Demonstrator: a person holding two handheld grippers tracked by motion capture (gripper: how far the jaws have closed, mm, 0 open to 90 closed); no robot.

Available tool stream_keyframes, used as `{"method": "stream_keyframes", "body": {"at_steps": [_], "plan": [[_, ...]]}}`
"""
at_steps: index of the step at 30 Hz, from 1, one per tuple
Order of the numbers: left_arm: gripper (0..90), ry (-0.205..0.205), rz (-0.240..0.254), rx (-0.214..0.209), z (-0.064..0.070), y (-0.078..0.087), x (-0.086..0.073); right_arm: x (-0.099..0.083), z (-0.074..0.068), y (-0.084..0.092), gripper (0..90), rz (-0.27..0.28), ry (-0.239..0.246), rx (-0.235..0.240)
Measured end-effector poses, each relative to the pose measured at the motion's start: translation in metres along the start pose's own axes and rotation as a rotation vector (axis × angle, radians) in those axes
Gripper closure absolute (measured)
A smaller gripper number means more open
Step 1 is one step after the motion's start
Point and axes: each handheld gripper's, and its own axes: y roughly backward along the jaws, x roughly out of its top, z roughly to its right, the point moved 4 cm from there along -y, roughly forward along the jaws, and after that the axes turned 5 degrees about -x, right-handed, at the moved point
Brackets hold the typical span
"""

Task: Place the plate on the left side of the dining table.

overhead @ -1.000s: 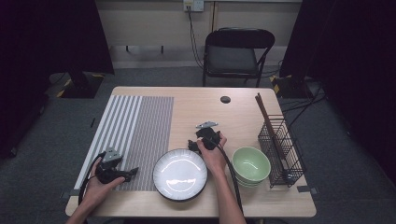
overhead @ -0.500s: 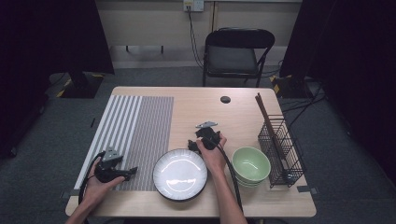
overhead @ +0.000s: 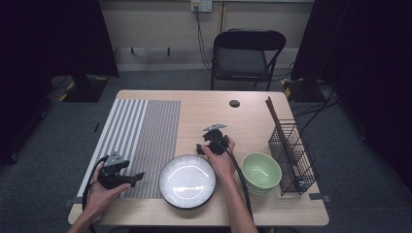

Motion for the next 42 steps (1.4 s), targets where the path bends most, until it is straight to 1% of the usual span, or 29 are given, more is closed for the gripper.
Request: {"method": "stream_keyframes", "body": {"at_steps": [1, 2, 3, 4, 5, 7, 8, 9, 13, 14, 16, 17, 18, 19, 20, 21, 22, 24, 25, 26, 28, 29, 32, 33, 35, 36, 37, 39, 42], "plan": [[23.7, 0.009, 0.008, -0.005, 0.001, 0.001, 0.001, 0.004, -0.002, 0.004, 21.9, 0.024, -0.011, 0.013], [23.7, 0.013, 0.014, -0.012, 0.002, 0.002, 0.003, 0.005, -0.002, 0.006, 21.9, 0.031, -0.005, 0.017], [24.4, 0.02, 0.015, -0.038, 0.005, 0.003, 0.007, 0.007, -0.003, 0.008, 21.9, 0.036, -0.003, 0.02], [26.0, 0.02, 0.015, -0.038, 0.005, 0.003, 0.007, 0.008, -0.004, 0.009, 21.9, 0.039, -0.001, 0.024], [27.3, 0.006, 0.016, -0.048, 0.008, 0.004, 0.011, 0.009, -0.004, 0.012, 21.8, 0.038, -0.003, 0.033], [27.3, 0.002, 0.019, -0.05, 0.01, 0.005, 0.015, 0.01, -0.005, 0.014, 23.3, 0.042, -0.001, 0.035], [27.3, -0.003, 0.033, -0.056, 0.012, 0.006, 0.019, 0.01, -0.005, 0.017, 25.7, 0.048, -0.005, 0.043], [27.8, 0.006, 0.05, -0.074, 0.015, 0.006, 0.024, 0.012, -0.008, 0.022, 26.0, 0.063, -0.009, 0.059], [27.6, 0.0, 0.054, -0.084, 0.021, 0.002, 0.03, 0.016, -0.015, 0.036, 28.3, 0.094, 0.002, 0.104], [27.5, -0.022, 0.041, -0.084, 0.025, -0.002, 0.033, 0.017, -0.017, 0.04, 29.0, 0.099, 0.002, 0.115], [27.5, -0.024, 0.048, -0.082, 0.027, -0.004, 0.035, 0.017, -0.019, 0.046, 32.2, 0.115, 0.012, 0.135], [27.8, -0.027, 0.061, -0.092, 0.031, -0.007, 0.039, 0.017, -0.02, 0.049, 33.3, 0.124, 0.018, 0.142], [28.5, -0.027, 0.061, -0.092, 0.031, -0.007, 0.039, 0.017, -0.02, 0.049, 33.3, 0.124, 0.018, 0.142], [29.3, -0.023, 0.065, -0.099, 0.033, -0.008, 0.041, 0.016, -0.022, 0.055, 35.1, 0.123, 0.01, 0.163], [29.3, -0.021, 0.064, -0.112, 0.035, -0.011, 0.044, 0.016, -0.022, 0.055, 35.1, 0.123, 0.01, 0.163], [30.7, -0.017, 0.065, -0.122, 0.036, -0.012, 0.045, 0.015, -0.022, 0.057, 37.1, 0.131, 0.016, 0.179], [33.2, -0.016, 0.061, -0.133, 0.039, -0.014, 0.046, 0.013, -0.024, 0.061, 39.5, 0.135, 0.023, 0.178], [33.5, -0.039, 0.047, -0.139, 0.043, -0.02, 0.049, 0.011, -0.025, 0.062, 42.0, 0.132, 0.036, 0.18], [34.4, -0.039, 0.04, -0.143, 0.045, -0.022, 0.05, 0.008, -0.027, 0.064, 44.0, 0.13, 0.044, 0.21], [35.1, -0.042, 0.037, -0.151, 0.047, -0.024, 0.052, 0.007, -0.028, 0.065, 47.7, 0.127, 0.044, 0.223], [37.7, -0.043, 0.033, -0.16, 0.05, -0.029, 0.055, 0.005, -0.029, 0.065, 50.0, 0.127, 0.044, 0.237], [37.7, -0.033, 0.03, -0.174, 0.051, -0.031, 0.056, 0.004, -0.03, 0.067, 52.1, 0.126, 0.038, 0.246], [44.8, -0.018, 0.038, -0.205, 0.052, -0.037, 0.062, -0.003, -0.033, 0.069, 56.8, 0.107, 0.031, 0.265], [44.8, -0.004, 0.045, -0.206, 0.052, -0.038, 0.064, -0.003, -0.033, 0.069, 56.8, 0.107, 0.031, 0.265], [47.5, -0.003, 0.05, -0.2, 0.051, -0.04, 0.066, -0.006, -0.033, 0.069, 59.5, 0.093, 0.036, 0.26], [51.6, 0.01, 0.063, -0.221, 0.052, -0.041, 0.066, -0.01, -0.032, 0.068, 63.3, 0.094, 0.021, 0.274], [53.8, -0.002, 0.057, -0.221, 0.052, -0.041, 0.065, -0.012, -0.031, 0.068, 65.8, 0.092, 0.023, 0.268], [58.9, -0.008, 0.06, -0.229, 0.053, -0.041, 0.064, -0.015, -0.03, 0.067, 69.1, 0.086, 0.02, 0.267], [63.9, 0.007, 0.064, -0.242, 0.051, -0.04, 0.064, -0.018, -0.027, 0.066, 74.3, 0.084, 0.013, 0.276]]}}
